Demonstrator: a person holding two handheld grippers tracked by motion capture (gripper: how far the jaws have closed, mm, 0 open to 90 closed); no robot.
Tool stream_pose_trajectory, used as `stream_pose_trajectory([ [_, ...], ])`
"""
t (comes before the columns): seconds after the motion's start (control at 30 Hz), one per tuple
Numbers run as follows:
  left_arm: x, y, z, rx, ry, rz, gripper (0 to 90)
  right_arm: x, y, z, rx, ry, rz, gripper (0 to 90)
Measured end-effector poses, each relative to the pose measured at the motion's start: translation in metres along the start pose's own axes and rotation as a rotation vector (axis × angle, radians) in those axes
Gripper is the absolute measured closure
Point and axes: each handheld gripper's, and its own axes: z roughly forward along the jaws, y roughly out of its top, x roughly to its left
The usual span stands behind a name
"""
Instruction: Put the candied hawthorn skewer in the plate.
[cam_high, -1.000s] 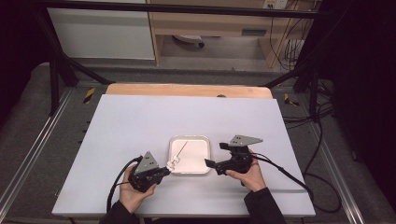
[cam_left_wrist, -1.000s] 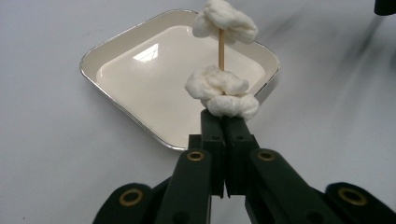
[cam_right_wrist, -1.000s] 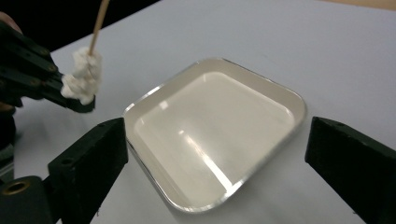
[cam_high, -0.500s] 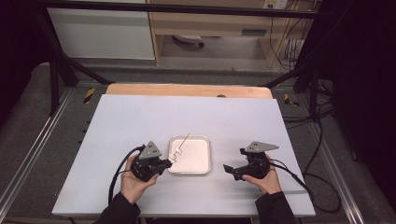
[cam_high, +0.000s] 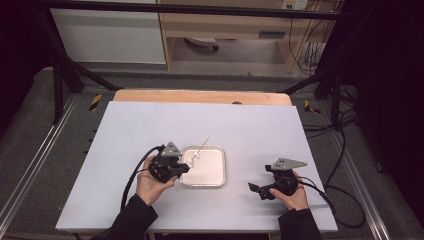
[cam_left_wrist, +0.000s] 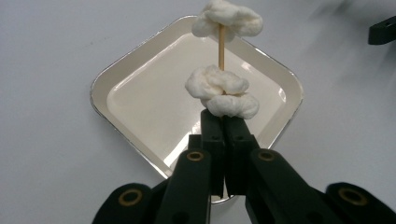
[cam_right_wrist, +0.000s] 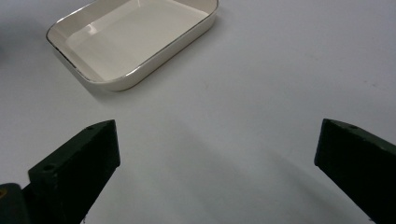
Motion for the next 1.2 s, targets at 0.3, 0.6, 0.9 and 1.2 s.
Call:
stream_pose_trajectory([
  [0.3,-0.004,0.007,0.028,0.093,0.0,0.009,88.6,-0.005,-0.01,-0.007,-0.005,-0.005,0.012,0.9],
  [0.6,-0.005,0.003,0.045,0.182,0.037,0.008,88.7,-0.007,-0.011,-0.009,-0.007,-0.005,0.017,0.9],
  [0.9,-0.006,-0.001,0.052,0.238,0.052,-0.002,88.5,-0.007,-0.011,-0.008,-0.004,-0.004,0.018,0.9],
  [1.2,-0.005,0.0,0.049,0.223,0.047,-0.002,84.2,-0.006,-0.011,-0.008,-0.003,-0.003,0.021,0.9],
])
